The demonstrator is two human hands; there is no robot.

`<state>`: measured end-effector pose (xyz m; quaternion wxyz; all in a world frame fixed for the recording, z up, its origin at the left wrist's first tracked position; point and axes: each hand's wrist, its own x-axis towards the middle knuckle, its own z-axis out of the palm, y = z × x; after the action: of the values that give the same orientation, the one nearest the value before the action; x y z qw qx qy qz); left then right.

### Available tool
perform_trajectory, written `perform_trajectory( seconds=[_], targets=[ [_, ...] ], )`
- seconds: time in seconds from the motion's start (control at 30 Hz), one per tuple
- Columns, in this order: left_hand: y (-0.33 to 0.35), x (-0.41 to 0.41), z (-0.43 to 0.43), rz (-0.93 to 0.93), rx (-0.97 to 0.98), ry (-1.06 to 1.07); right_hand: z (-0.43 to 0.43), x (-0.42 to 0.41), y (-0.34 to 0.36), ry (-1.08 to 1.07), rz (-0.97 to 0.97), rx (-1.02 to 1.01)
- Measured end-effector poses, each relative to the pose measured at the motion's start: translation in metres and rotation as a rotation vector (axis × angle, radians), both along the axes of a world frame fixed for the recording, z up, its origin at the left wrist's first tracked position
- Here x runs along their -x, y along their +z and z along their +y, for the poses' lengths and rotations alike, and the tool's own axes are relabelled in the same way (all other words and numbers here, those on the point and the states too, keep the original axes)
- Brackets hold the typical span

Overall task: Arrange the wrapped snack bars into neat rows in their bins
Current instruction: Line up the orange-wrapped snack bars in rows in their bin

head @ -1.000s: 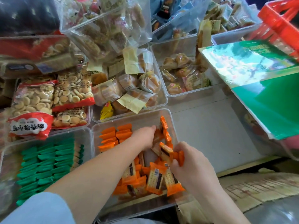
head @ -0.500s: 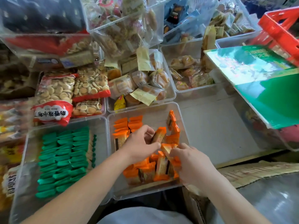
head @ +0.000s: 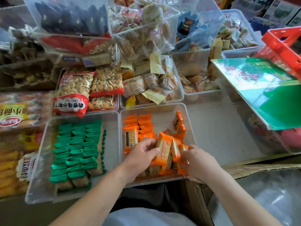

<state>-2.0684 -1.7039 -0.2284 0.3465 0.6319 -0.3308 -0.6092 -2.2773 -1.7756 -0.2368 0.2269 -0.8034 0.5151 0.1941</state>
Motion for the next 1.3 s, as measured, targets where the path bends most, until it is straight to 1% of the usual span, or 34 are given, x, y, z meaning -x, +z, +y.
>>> perform_trajectory(
  seconds=[0.07, 0.13, 0.17, 0.23, 0.33, 0.4, 0.47, 0.57, 0.63, 0.73, 0.83, 0.9, 1.0, 1.1, 1.2, 1.3],
  targets=[
    [0.001, 0.000, 0.002, 0.010, 0.000, -0.002, 0.000, 0.000, 0.006, -0.012, -0.008, -0.010],
    [0.003, 0.001, 0.003, 0.033, -0.002, 0.000, -0.002, 0.001, 0.016, -0.038, -0.060, 0.019],
    [0.005, 0.001, 0.003, 0.044, -0.006, -0.002, -0.003, 0.002, 0.020, -0.075, -0.128, 0.043],
    [0.006, 0.003, 0.001, 0.052, -0.004, -0.003, -0.003, 0.001, 0.028, -0.212, -0.350, 0.041],
    [0.008, 0.009, -0.004, 0.047, 0.053, -0.030, -0.003, -0.004, 0.035, -0.409, -0.703, -0.076],
    [0.010, 0.015, -0.008, 0.024, 0.093, -0.054, -0.003, -0.004, 0.037, -0.470, -0.811, -0.072],
    [0.007, 0.020, -0.014, -0.070, 0.117, -0.058, -0.005, 0.004, 0.038, -0.508, -0.819, 0.024],
    [-0.013, 0.024, -0.026, -0.366, 0.084, -0.109, -0.008, 0.021, 0.038, -0.580, -0.798, 0.137],
    [-0.023, 0.031, -0.037, -0.537, 0.061, -0.209, -0.009, 0.033, 0.037, -0.610, -0.798, 0.203],
    [-0.028, 0.050, -0.058, -0.697, 0.120, -0.354, -0.008, 0.046, 0.039, -0.679, -0.811, 0.303],
    [-0.036, 0.072, -0.080, -0.892, 0.060, -0.594, -0.008, 0.059, 0.036, -0.745, -0.813, 0.335],
    [-0.043, 0.081, -0.088, -0.909, -0.007, -0.681, -0.010, 0.067, 0.034, -0.808, -0.843, 0.287],
    [-0.054, 0.087, -0.089, -0.865, -0.029, -0.704, -0.011, 0.075, 0.032, -0.867, -0.875, 0.219],
    [-0.057, 0.094, -0.087, -0.893, 0.027, -0.657, -0.012, 0.080, 0.030, -0.888, -0.889, 0.193],
    [-0.056, 0.103, -0.086, -0.910, 0.009, -0.645, -0.014, 0.082, 0.028, -0.898, -0.869, 0.188],
    [-0.057, 0.111, -0.089, -0.820, -0.054, -0.523, -0.016, 0.082, 0.028, -0.892, -0.853, 0.181]
  ],
)
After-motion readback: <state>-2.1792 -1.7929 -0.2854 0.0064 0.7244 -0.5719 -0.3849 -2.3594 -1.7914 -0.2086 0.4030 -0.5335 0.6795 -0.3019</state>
